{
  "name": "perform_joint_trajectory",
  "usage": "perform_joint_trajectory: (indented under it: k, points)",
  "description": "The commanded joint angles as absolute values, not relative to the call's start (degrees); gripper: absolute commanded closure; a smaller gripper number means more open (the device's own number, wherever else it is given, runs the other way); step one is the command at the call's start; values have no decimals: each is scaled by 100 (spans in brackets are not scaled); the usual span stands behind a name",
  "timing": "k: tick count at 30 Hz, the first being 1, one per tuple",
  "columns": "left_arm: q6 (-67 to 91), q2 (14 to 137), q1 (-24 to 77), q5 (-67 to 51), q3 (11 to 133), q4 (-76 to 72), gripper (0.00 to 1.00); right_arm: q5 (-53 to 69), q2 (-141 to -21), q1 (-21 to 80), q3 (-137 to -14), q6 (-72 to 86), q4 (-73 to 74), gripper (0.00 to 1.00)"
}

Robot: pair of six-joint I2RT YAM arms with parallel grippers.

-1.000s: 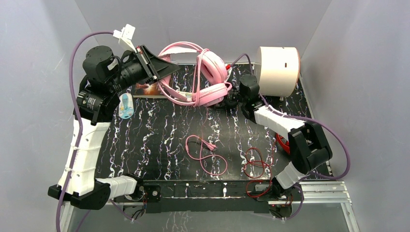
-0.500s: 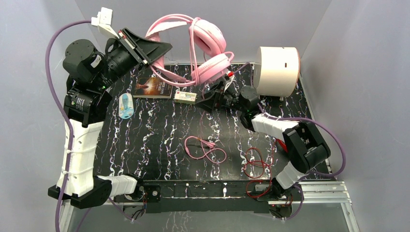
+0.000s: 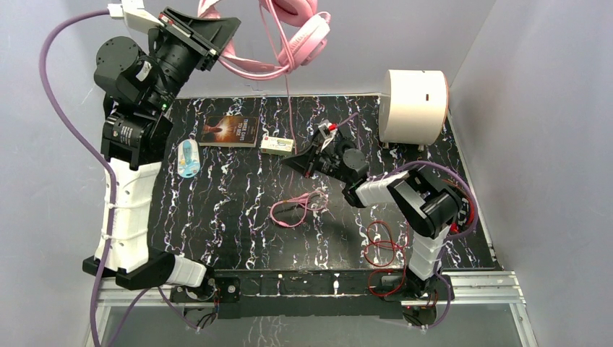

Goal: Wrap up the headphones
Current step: Wrap the headphones cable around the headphones.

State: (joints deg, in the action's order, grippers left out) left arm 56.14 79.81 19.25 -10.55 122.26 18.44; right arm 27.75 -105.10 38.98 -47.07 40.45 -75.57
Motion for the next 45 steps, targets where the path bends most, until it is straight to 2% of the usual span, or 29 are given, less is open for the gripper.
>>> perform_joint_trajectory:
  k: [1,6,9,10,14,17,20,26,29,32,36,40,45]
  points:
    - [4447,8016,1927,717,12888,1228,100,2722,-10514,4048,-4462,4331,-8247,99]
    - [2844,8227,1913,2588,12099,791,100,3160,-9370,4183,-3456,3787,-6827,100]
    - [1944,8314,1831,3231,11636,241,100,3222,-7987,4192,-3238,2687,-4589,100]
    - [1703,8327,1776,3389,11444,66,100,3299,-7574,4199,-3335,2362,-3617,100]
    - [709,8468,1692,3897,10910,-358,100,4127,-6137,4203,-3982,1181,-1491,100]
    - [119,8332,1689,3641,10410,-354,100,4181,-5638,4202,-4958,543,181,100]
    - [155,8032,1696,3523,9797,-60,100,4281,-5469,4205,-5861,47,1158,100]
    - [-56,7367,1786,2440,8830,1394,100,2623,-6137,4202,-7966,-1234,3017,100]
    - [-276,6938,1823,1438,8518,2123,100,1539,-6668,4202,-8738,-1765,3500,100]
    - [-334,6670,1847,415,8574,3010,100,942,-6983,4201,-9146,-2122,3320,98]
    - [-262,6472,1852,-1306,8593,3871,100,756,-7222,4201,-9240,-2371,2533,94]
    - [270,6158,1854,-2979,8295,3800,100,527,-7474,4201,-9244,-2517,1873,94]
    - [974,5763,1850,-4211,8132,3497,100,641,-7678,3963,-9067,-2509,1596,94]
